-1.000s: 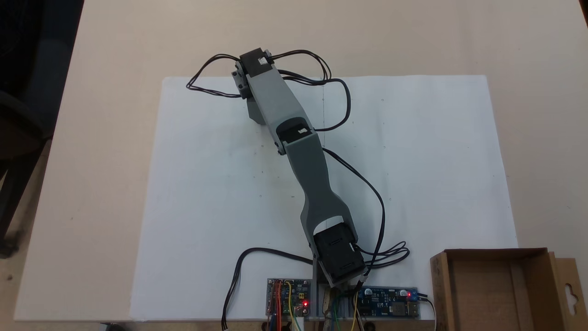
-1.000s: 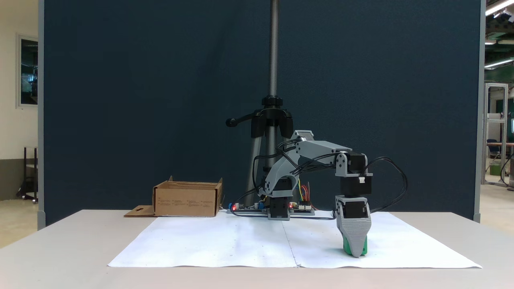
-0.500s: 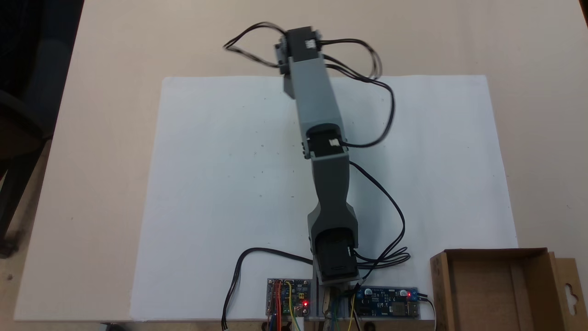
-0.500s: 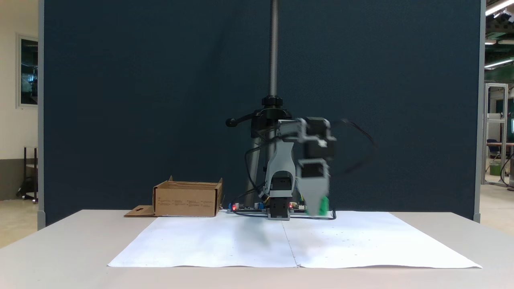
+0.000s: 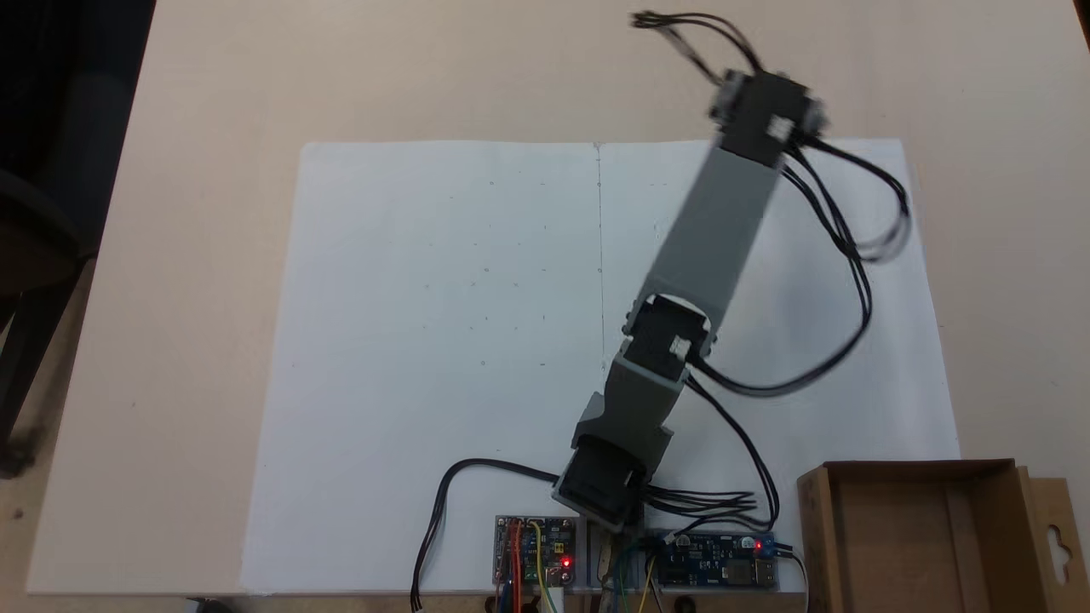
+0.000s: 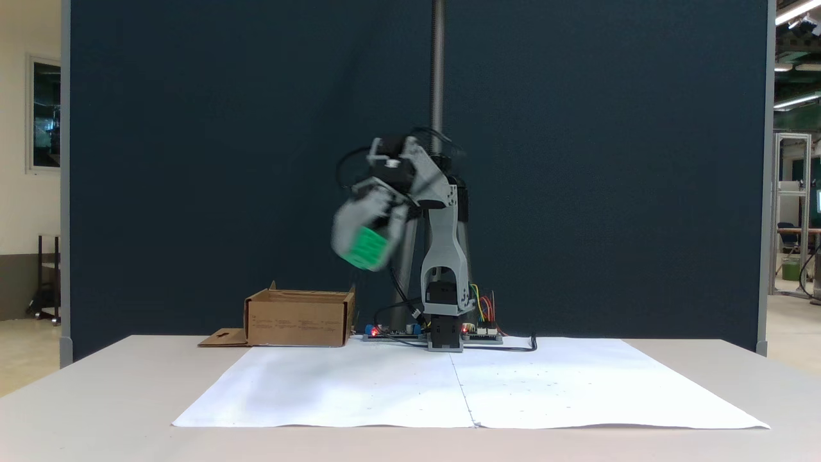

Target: Grasp a green dice and put it in the bin.

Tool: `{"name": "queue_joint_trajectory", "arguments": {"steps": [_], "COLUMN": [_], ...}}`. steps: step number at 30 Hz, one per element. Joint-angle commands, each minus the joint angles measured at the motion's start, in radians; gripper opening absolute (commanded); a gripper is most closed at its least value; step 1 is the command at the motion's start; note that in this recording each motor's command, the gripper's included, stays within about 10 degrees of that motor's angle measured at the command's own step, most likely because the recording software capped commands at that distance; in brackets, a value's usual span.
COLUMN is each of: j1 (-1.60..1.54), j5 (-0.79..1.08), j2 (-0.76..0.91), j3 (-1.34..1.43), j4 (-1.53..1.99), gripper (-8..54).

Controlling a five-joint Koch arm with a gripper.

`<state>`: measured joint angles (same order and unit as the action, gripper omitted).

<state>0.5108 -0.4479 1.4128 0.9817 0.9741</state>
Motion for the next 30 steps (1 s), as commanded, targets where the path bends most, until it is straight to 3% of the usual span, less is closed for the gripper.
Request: {"name": "queue_joint_trajectory", "arguments": {"steps": [1,30], "j1": [0.106,1.111], "j5": [0.094,0.512], "j2": [0.069,0.054], "j3": [-0.005,-0.005], "j4": [0.018,0.202], "gripper": [11.9,11.9]}}
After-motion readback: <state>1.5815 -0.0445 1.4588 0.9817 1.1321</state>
